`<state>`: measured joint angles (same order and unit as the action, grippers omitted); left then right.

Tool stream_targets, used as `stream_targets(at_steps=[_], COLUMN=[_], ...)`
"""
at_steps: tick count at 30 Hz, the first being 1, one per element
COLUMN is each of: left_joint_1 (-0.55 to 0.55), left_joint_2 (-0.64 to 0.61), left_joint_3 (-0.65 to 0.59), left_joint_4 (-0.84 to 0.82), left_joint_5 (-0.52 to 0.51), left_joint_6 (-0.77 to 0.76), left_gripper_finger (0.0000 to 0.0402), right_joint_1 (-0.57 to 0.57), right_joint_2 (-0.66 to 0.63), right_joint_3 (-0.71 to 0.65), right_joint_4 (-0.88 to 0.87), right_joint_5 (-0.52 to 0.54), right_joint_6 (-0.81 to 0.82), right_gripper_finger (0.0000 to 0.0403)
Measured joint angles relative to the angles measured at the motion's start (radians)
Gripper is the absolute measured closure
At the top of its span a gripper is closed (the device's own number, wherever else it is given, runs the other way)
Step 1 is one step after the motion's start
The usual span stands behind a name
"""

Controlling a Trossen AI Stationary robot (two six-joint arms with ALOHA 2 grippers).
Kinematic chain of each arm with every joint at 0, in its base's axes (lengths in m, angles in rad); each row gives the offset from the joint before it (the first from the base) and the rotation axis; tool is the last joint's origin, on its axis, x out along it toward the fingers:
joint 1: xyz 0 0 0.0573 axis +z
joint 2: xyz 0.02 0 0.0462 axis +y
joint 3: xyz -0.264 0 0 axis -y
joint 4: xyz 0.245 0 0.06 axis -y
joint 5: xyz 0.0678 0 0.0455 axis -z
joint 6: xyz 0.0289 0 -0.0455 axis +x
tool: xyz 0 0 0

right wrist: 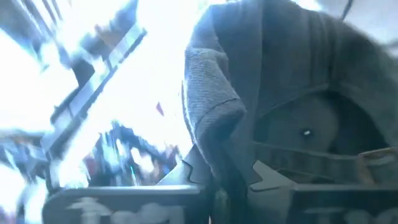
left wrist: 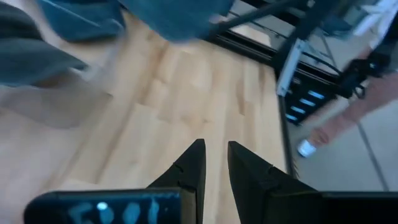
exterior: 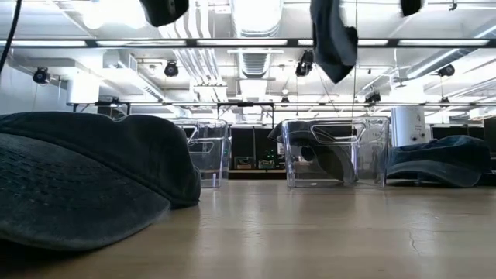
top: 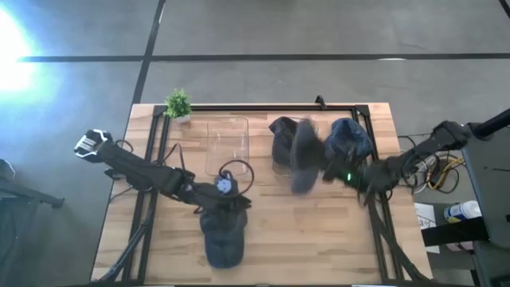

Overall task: Pick & Place hat
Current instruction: Put the gray cap into the right transparent bin

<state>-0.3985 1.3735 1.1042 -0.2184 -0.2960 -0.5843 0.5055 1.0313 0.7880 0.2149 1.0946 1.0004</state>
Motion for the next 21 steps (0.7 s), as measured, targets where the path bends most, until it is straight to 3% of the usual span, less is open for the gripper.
stream_targets(at_steps=[2,5,10,13,21], left_joint_1=[0.003,0.018,0.047,0.053,0.070], left_joint_2=[-0.015,-0.017,-0.001,0.003,0.003], left_joint_3=[-0.011,-0.016,-0.018,-0.019,-0.035], left_joint_4=[-0.001,-0.015,-0.064,-0.081,-0.086], left_joint_5=[-0.042,-0.076,-0.078,-0.077,-0.077], left_joint_6=[0.011,0.013,0.011,0.019,0.041], left_gripper_finger=[0.0339,0.0339,0.0339,0.0339,0.0339], right_joint_1=[-0.092,-0.246,-0.473,-0.540,-0.604], right_joint_2=[-0.045,-0.077,-0.049,-0.009,0.207], right_joint_3=[-0.063,-0.153,-0.237,-0.283,-0.400], right_joint_4=[0.176,0.373,0.466,0.531,0.988], right_joint_5=[-0.053,-0.216,-0.516,-0.556,-0.630], right_joint_6=[-0.099,-0.146,0.041,0.105,0.224], right_gripper_finger=[0.0392,0.0392,0.0392,0.0391,0.0390])
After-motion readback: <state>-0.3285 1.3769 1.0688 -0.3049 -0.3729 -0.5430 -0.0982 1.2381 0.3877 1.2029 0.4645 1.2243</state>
